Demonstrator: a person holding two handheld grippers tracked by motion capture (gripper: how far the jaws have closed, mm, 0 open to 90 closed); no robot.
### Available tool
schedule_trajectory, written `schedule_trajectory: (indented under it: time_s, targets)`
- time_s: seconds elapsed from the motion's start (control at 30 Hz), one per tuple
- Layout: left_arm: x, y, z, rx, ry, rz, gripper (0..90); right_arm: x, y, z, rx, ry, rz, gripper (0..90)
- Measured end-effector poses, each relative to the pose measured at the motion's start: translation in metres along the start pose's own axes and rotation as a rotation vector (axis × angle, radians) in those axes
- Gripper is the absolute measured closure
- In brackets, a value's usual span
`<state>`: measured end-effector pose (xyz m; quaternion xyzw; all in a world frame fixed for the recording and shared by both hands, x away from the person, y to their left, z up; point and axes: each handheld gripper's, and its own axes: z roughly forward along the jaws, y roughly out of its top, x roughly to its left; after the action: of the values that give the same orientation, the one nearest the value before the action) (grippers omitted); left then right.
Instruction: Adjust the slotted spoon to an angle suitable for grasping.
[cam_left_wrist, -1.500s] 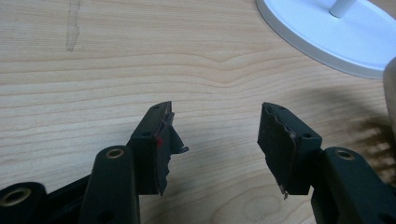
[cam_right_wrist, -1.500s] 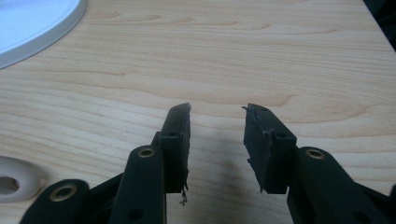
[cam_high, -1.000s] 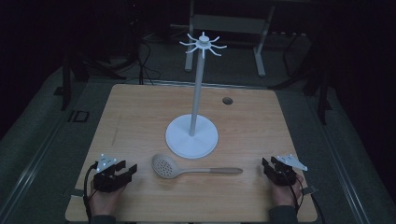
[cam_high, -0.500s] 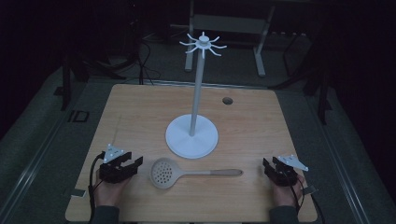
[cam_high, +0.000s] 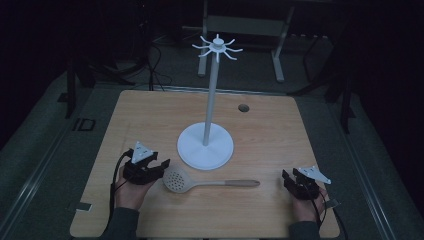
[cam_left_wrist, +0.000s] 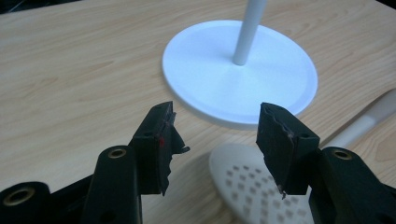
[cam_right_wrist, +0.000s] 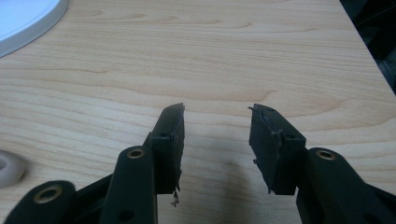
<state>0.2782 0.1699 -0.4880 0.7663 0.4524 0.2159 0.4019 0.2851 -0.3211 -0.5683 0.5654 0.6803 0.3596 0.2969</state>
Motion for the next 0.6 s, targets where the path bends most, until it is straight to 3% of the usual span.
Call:
schedule_trajectory:
  time_s: [0.6]
  targets:
    - [-0.028, 0.035, 0.012, -0.003, -0.036, 0.098, 46.5, -0.001, 0.001, 0.0, -0.005, 0.001, 0.008, 54.1]
